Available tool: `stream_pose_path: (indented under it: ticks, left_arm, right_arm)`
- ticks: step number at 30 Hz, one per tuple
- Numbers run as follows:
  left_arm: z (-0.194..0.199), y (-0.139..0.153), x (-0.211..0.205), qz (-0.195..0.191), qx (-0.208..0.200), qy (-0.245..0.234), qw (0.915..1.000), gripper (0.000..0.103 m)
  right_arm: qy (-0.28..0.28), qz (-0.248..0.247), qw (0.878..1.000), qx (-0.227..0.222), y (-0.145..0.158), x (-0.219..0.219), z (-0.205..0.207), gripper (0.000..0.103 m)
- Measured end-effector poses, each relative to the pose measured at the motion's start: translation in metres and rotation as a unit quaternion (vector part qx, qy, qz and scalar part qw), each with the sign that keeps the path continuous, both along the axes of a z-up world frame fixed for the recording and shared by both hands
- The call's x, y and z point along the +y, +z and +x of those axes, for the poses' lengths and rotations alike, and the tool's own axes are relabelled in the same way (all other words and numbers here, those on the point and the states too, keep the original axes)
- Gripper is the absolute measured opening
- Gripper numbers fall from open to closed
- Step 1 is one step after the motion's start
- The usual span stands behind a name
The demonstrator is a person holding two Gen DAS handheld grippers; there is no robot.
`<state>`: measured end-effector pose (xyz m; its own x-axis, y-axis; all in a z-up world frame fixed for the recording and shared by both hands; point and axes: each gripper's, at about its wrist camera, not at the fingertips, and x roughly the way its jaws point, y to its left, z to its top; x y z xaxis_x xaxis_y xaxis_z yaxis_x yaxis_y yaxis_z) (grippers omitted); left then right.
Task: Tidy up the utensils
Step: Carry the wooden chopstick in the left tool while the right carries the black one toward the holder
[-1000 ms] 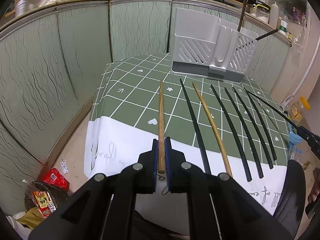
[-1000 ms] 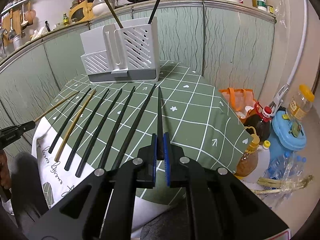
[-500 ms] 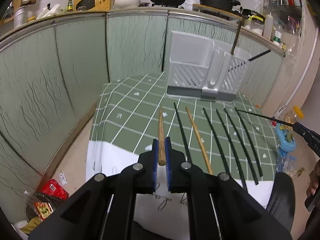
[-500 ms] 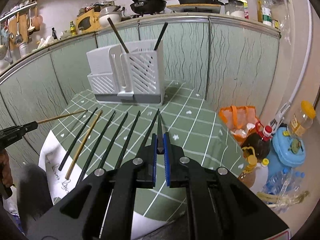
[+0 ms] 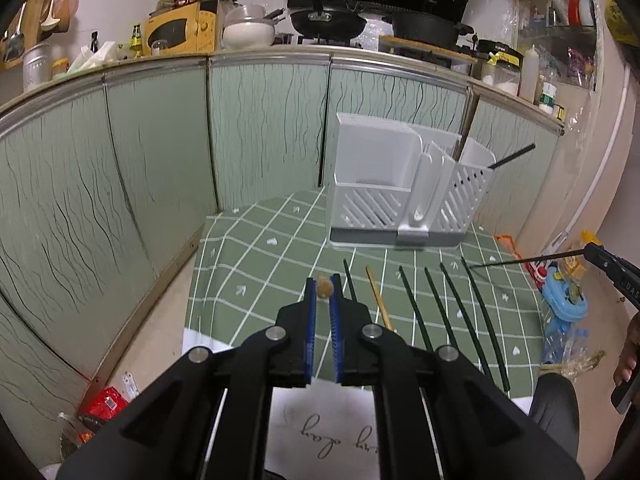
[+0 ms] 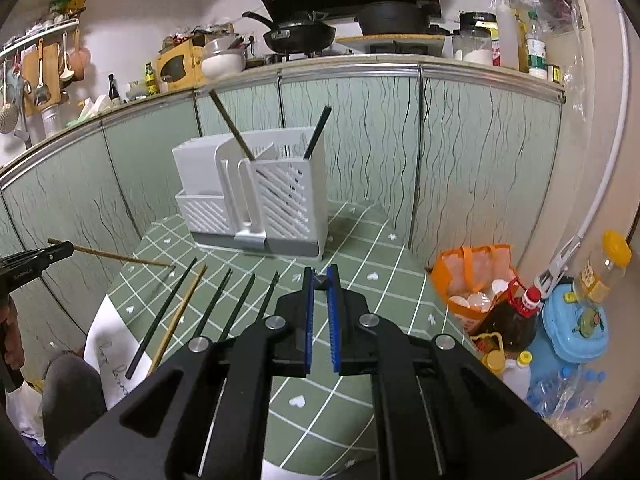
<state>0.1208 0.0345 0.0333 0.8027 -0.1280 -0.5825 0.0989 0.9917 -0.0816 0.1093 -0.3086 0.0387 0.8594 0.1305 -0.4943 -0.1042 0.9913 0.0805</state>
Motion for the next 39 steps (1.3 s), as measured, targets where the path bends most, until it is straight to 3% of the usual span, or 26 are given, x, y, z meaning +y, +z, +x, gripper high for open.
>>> stream_pose_path:
  ticks: [16, 28, 39]
  left_arm:
    - [0.012, 0.03, -0.001, 0.002, -0.031, -0.006, 0.9995, 0.008]
    - [0.014, 0.047, -0.007, 0.005, -0.037, -0.02, 0.9991, 0.008]
    - [0.015, 0.087, -0.025, 0.012, -0.049, -0.067, 0.9965, 0.008]
  right_arm:
    - [0.001, 0.005, 0.999, -0.033, 0.032, -0.003, 0.011, 0.006]
    - [0.015, 0.006, 1.0, -0.027, 0.049, -0.005, 0.018, 0.006]
    - [0.045, -0.003, 0.999, -0.02, 0.085, -0.002, 0.023, 0.006]
